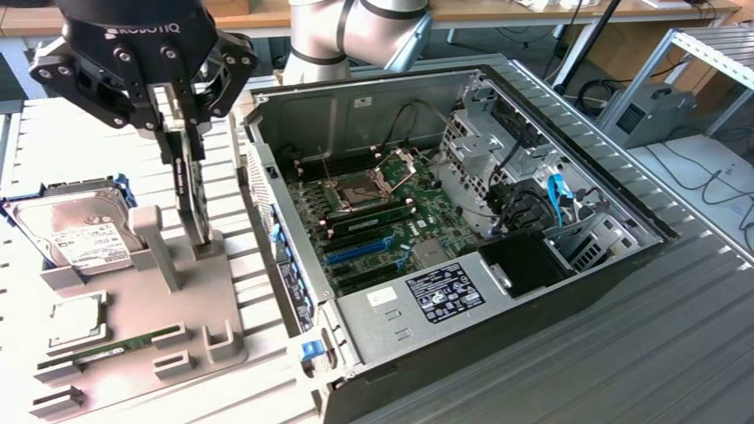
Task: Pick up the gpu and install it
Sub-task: 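Pick up the gpu and move the gpu toward the slot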
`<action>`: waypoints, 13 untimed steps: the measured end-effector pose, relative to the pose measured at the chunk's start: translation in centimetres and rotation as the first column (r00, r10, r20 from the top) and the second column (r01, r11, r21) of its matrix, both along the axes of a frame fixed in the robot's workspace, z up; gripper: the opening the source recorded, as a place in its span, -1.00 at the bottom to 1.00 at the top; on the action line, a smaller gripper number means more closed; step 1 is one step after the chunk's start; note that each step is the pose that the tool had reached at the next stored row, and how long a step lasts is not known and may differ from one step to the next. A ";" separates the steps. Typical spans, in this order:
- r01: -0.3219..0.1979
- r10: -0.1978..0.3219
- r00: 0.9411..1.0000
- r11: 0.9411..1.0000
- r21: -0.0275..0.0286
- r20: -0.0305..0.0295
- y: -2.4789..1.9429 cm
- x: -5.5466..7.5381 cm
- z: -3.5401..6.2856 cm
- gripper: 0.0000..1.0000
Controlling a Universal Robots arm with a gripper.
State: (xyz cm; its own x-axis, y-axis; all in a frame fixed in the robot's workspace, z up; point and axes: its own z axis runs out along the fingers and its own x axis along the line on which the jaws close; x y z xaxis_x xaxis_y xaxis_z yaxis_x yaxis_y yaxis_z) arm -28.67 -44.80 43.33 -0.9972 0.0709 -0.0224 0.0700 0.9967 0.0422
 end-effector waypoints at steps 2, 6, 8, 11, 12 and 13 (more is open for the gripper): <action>0.000 0.000 1.000 1.000 0.000 0.000 0.00 0.4 0.00 -0.48; 0.000 0.000 1.000 1.000 0.000 0.000 0.00 1.0 0.00 -0.48; 0.000 0.000 1.000 1.000 0.000 0.000 0.00 1.3 0.00 -0.48; 0.000 0.000 1.000 1.000 0.000 0.000 0.00 1.6 0.00 -0.48; 0.000 0.000 1.000 1.000 0.000 0.000 0.00 1.8 0.00 -0.48; 0.000 0.000 1.000 1.000 0.000 0.000 0.00 1.9 0.00 -0.48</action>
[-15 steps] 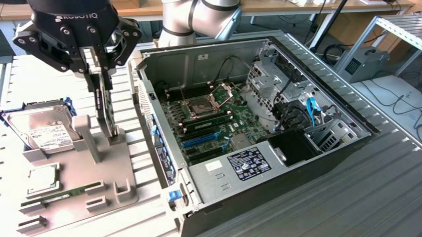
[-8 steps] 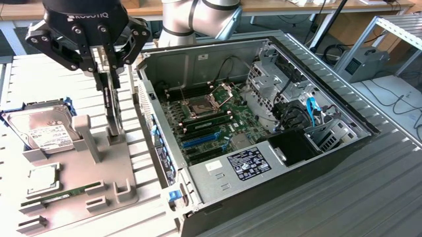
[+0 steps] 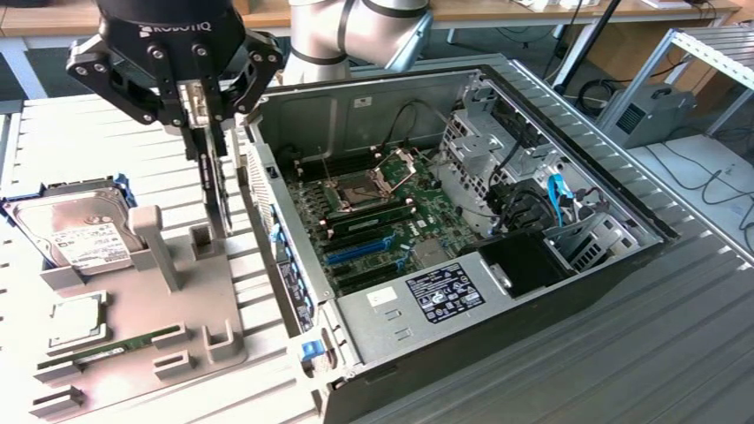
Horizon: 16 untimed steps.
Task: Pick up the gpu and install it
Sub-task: 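Pick up the gpu and move the gpu toward the slot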
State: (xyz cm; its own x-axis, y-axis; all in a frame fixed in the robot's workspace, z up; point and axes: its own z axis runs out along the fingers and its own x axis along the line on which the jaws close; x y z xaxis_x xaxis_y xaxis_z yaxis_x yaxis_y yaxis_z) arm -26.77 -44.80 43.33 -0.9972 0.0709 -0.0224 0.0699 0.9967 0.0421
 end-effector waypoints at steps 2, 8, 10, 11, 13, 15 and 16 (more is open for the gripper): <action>0.000 0.000 1.000 1.000 0.000 0.000 0.00 0.3 0.00 -0.48; 0.000 0.000 1.000 1.000 0.000 0.000 0.00 1.3 0.00 -0.48; 0.000 0.000 1.000 1.000 0.000 0.000 0.00 1.6 0.00 -0.48; 0.000 0.000 1.000 1.000 0.000 0.000 0.00 1.8 0.00 -0.48; 0.000 0.000 1.000 1.000 0.000 0.000 0.00 2.2 0.00 -0.48; 0.000 0.000 1.000 1.000 0.000 0.000 0.00 2.6 0.00 -0.48; 0.000 0.000 1.000 1.000 0.000 0.000 0.00 2.8 0.00 -0.48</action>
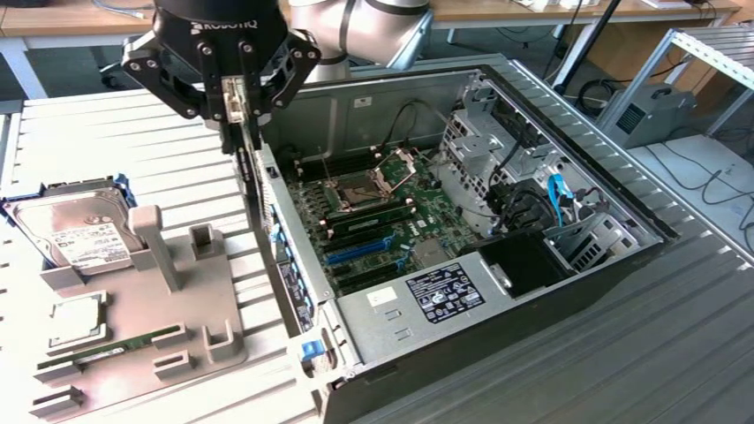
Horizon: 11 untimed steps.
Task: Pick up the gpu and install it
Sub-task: 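Pick up the gpu and move the gpu toward the slot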
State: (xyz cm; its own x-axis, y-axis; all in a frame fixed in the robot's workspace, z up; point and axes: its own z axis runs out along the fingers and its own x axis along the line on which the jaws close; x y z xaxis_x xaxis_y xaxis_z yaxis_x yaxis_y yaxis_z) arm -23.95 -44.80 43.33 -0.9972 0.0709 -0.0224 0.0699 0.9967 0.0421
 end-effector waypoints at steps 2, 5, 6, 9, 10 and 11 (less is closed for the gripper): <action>0.000 0.000 1.000 1.000 0.000 0.000 0.00 0.4 0.00 -0.48; 0.000 0.000 1.000 1.000 0.000 0.000 0.00 0.9 0.00 -0.48; 0.000 0.000 1.000 1.000 0.000 0.000 0.00 1.1 0.00 -0.48; 0.000 0.000 1.000 1.000 0.000 0.000 0.00 1.7 0.00 -0.48; 0.000 0.000 1.000 1.000 0.000 0.000 0.00 2.0 0.00 -0.48; 0.000 0.000 1.000 1.000 0.000 0.000 0.00 2.1 0.00 -0.48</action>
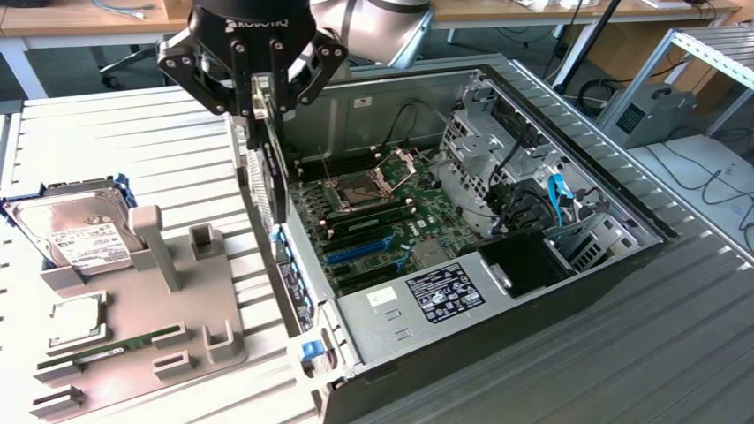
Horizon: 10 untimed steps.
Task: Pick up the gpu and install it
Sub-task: 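Pick up the gpu and move the gpu toward the slot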
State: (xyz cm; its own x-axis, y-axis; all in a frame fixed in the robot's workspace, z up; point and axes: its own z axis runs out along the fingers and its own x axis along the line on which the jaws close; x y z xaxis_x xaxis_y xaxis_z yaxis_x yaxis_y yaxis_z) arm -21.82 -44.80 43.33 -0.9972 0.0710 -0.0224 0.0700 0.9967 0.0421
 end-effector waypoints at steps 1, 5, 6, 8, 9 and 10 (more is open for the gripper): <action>0.000 0.000 1.000 1.000 0.000 0.000 0.00 0.2 0.00 -0.48; 0.000 0.000 1.000 1.000 0.000 0.000 0.00 0.9 0.00 -0.48; 0.000 0.000 1.000 1.000 0.000 0.000 0.00 1.0 0.00 -0.48; 0.000 0.000 1.000 1.000 0.000 0.000 0.00 1.3 0.00 -0.48; 0.000 0.000 1.000 1.000 0.000 0.000 0.00 1.4 0.01 -0.48; 0.000 0.000 1.000 1.000 0.000 0.000 0.00 1.5 0.00 -0.48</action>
State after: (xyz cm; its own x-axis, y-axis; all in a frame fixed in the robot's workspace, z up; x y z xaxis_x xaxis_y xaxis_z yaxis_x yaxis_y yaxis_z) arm -20.29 -44.80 43.33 -0.9972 0.0709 -0.0224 0.0699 0.9967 0.0420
